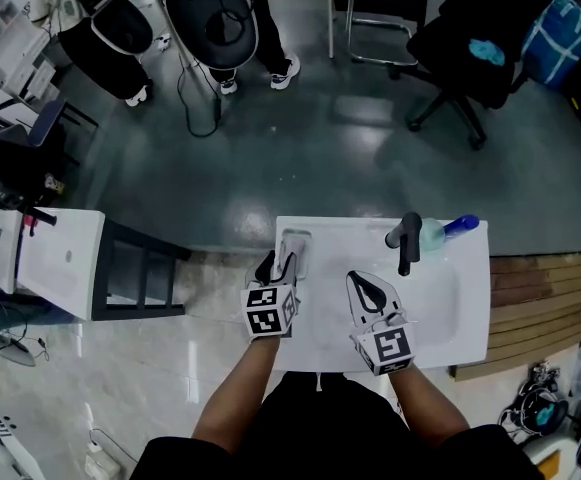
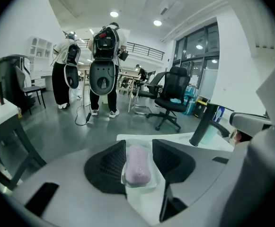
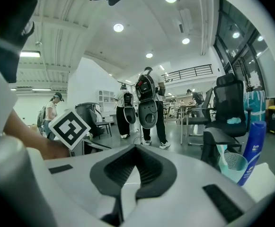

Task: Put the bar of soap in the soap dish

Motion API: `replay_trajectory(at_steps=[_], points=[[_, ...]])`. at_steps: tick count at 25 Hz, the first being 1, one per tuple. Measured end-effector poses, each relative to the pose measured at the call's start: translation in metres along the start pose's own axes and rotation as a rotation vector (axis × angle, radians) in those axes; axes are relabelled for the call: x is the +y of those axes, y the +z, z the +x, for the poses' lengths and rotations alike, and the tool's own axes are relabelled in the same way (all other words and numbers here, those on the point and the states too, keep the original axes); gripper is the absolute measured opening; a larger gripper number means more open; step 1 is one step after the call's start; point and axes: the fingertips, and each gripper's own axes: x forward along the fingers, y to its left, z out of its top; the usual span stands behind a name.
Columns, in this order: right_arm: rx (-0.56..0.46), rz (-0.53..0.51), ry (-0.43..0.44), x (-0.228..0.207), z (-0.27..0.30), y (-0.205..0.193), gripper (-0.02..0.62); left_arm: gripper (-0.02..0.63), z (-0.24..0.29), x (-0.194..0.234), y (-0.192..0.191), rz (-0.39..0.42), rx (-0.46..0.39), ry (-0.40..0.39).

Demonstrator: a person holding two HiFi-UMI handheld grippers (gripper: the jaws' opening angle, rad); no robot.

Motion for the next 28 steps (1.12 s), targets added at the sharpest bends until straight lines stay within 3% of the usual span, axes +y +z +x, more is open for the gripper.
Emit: replay_trajectory(at_steps=[5,10,17,22,28], points=[[-0.019,-0.026,0.012,0.005,0.002,0.009,0.006,0.147,-0.021,-0.004,0.017,0.030,-0.056,0.005],[-0.027,-0.023,0.030,0.016,0.001,0.018,0.006,0.021,-0.045,-0.002,0.023,0.041,-0.088,0.012],[-0.072,-0.071,0.026,0.014,-0.005,0.049,0.006,0.021,-0.078,-0.014,0.043,0.072,-0.176,-0.043],[-0.092,-0.123,0.021,0.014,-0.001,0.059,0.006,0.021,-0.090,-0.022,0.054,0.160,-0.245,-0.079],[-0.112,-0.127,0.020,0.021,0.002,0.067,0.006,0.021,-0.095,-0.016,0.055,0.166,-0.231,-0.069]])
